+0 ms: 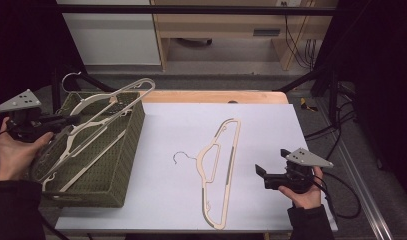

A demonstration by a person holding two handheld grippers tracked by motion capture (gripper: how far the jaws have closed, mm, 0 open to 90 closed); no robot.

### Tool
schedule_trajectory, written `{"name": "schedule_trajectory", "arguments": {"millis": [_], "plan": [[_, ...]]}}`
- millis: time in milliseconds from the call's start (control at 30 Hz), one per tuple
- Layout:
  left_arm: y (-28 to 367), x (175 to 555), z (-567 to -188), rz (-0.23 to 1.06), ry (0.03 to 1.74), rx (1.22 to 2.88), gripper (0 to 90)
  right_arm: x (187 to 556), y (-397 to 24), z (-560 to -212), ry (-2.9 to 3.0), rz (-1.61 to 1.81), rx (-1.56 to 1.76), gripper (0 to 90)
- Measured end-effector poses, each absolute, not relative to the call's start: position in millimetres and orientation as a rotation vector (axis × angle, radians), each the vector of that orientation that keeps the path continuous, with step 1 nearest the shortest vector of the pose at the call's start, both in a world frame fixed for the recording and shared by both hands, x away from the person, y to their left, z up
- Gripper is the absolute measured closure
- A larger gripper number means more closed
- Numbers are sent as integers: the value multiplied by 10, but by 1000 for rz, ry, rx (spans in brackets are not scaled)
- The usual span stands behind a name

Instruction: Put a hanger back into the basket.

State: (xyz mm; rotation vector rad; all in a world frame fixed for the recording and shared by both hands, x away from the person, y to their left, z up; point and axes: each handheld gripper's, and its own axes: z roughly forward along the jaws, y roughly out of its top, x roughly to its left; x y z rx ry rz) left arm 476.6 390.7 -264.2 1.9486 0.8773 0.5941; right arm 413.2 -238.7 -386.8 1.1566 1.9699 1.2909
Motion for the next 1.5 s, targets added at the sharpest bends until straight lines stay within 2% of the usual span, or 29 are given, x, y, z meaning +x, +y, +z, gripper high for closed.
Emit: {"name": "schedule_trajectory", "arguments": {"millis": [833, 1500], "plan": [[4400, 4895, -3140, 581, 1029, 1926, 860, 4145, -2368, -3889, 1986, 1276, 1153, 13], [4209, 4977, -3673, 471, 1230, 1892, 849, 4142, -2369, -3889, 1989, 1280, 1156, 15]]}}
